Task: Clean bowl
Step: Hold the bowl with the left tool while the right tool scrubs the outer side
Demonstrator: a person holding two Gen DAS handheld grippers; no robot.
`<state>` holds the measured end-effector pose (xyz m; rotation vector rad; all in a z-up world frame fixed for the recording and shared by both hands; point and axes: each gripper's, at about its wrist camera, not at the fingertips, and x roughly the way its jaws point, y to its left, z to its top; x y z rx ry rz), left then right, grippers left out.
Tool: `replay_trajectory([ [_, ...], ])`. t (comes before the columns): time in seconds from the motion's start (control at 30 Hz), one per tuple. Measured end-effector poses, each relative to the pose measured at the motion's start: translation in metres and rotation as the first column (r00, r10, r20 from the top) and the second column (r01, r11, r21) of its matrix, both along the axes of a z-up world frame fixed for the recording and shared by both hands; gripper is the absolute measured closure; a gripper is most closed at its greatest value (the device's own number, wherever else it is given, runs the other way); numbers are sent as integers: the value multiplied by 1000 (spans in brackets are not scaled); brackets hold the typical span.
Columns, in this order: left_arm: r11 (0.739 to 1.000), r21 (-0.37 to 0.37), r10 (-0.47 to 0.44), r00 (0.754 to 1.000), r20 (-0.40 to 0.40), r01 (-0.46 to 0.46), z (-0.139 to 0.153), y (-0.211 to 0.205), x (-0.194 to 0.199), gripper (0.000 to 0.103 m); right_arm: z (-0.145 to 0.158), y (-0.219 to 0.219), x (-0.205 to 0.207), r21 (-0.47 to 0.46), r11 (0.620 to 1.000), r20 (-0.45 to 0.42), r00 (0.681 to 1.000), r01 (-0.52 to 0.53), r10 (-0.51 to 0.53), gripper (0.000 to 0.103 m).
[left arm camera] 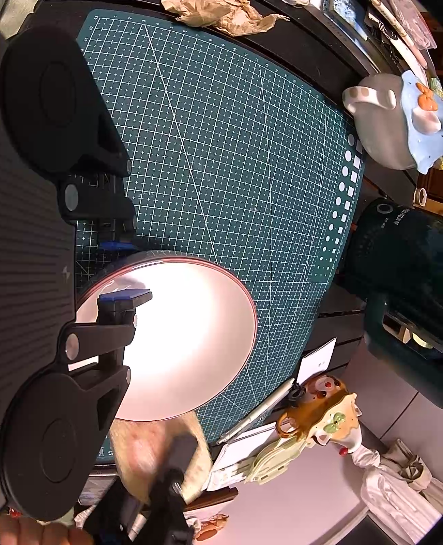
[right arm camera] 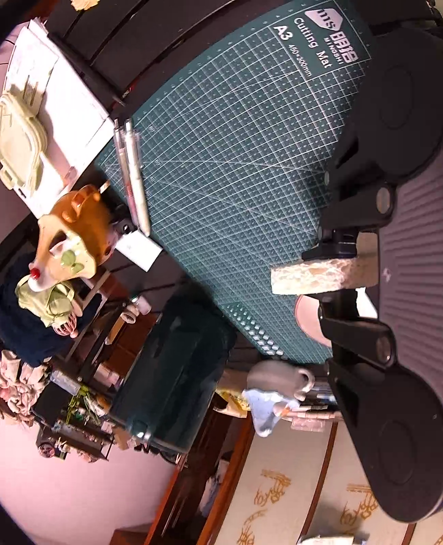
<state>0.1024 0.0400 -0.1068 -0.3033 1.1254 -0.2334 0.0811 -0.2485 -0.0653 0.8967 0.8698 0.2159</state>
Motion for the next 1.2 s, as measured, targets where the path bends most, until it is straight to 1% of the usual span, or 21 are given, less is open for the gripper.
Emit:
replay_trajectory([
  [0.1, 1000, 5, -3, 1000, 2, 3, 0, -1, 0, 82, -1, 3, 0, -23, 1000, 5, 1000, -6, 6, 90],
  [0.13, 1000, 6, -4, 1000, 2, 4, 0, -1, 0, 82, -4, 5, 1, -25, 1000, -8, 1000, -13, 13, 90],
  [0.17, 1000, 6, -4, 1000, 2, 4, 0, 0, -1, 82, -13, 10, 4, -35, 999, -46, 999, -29, 27, 90],
  [0.23, 1000, 4, -2, 1000, 1, 2, 1, -1, -1, 82, -14, 9, 4, -34, 999, -62, 998, -25, 23, 90],
  [0.37, 1000, 5, -3, 1000, 0, 3, 1, -1, -1, 82, 3, 0, 0, -15, 1000, 16, 1000, -1, 1, 90],
  [0.4, 1000, 6, -4, 1000, 1, 4, 1, -1, -1, 82, 3, 0, 0, -16, 1000, 16, 1000, -2, 2, 90],
  [0.5, 1000, 7, -5, 1000, 2, 5, 1, -1, -1, 82, -15, 10, 4, -36, 999, -58, 998, -28, 26, 90],
  [0.53, 1000, 6, -4, 1000, 2, 4, 1, -1, -1, 82, -17, 10, 4, -38, 999, -66, 997, -29, 26, 90],
  [0.57, 1000, 7, -4, 1000, 1, 4, 2, -2, -1, 82, -15, 9, 4, -34, 999, -66, 998, -26, 24, 90],
  [0.7, 1000, 9, -5, 1000, 1, 5, 2, -3, -1, 82, 4, 2, -2, -8, 1000, 21, 1000, -3, 3, 90],
  [0.73, 1000, 10, -6, 1000, 1, 6, 2, -3, -1, 82, 3, 3, -2, -10, 1000, 20, 1000, -4, 5, 90],
  [0.87, 1000, 10, -7, 1000, 2, 7, 2, -2, 0, 82, -18, 12, 3, -35, 999, -63, 998, -33, 30, 90],
  [0.93, 1000, 6, -5, 1000, 0, 5, 1, -3, 0, 82, -13, 10, 3, -24, 999, -48, 998, -33, 31, 90],
  [1.0, 1000, 8, -7, 1000, 0, 7, 1, -3, 0, 82, 0, 5, -1, -18, 1000, 10, 1000, -17, 17, 90],
  [1.03, 1000, 9, -8, 1000, 1, 8, 1, -4, 1, 82, 1, 6, -1, -22, 1000, 18, 1000, -17, 17, 90],
  [1.07, 1000, 11, -9, 1000, 1, 9, 1, -5, 1, 82, 0, 9, -1, -32, 999, 17, 1000, -21, 21, 90],
  [1.17, 1000, 12, -10, 1000, 3, 10, 1, -4, 0, 82, -13, 16, 2, -55, 998, -34, 999, -40, 39, 90],
  [1.2, 1000, 10, -9, 1000, 2, 9, 1, -4, 0, 82, -13, 14, 2, -49, 998, -40, 999, -39, 37, 90],
])
